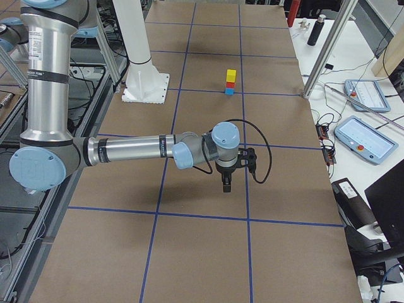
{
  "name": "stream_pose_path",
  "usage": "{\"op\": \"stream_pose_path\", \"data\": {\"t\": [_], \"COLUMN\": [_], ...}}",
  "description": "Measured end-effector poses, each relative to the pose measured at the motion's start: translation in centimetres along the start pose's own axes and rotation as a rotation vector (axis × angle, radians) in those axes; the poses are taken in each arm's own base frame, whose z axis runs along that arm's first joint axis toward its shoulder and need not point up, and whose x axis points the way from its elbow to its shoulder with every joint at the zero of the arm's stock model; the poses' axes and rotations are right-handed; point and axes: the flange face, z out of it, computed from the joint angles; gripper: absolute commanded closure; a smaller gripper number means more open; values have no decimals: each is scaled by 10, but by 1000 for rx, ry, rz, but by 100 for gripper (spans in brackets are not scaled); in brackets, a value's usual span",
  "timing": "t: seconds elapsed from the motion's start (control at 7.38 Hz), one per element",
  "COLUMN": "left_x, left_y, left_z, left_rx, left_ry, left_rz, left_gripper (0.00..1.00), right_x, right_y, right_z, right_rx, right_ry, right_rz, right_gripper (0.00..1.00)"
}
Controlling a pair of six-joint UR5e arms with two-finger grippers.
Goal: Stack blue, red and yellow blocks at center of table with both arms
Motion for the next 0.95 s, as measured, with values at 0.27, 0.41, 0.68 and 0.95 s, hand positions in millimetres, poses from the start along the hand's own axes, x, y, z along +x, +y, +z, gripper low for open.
{"op": "stream_pose_path", "data": {"t": [0.27,0.41,0.68,0.95], "left_x": [-6,-11,-14,-13], "left_y": [-2,-4,-12,-14], "left_z": [6,12,15,13], "left_rx": [14,19,28,32], "left_ry": [0,-1,-1,-1], "left_rz": [15,19,13,12], "left_gripper": [0,0,0,1], "right_x": [2,1,-1,16], "right_y": [2,3,9,20], "right_z": [0,0,-11,-20], "right_rx": [-19,-45,-96,-124], "right_ry": [24,49,110,156], "right_rz": [23,45,45,21], "right_gripper": [0,0,0,0]}}
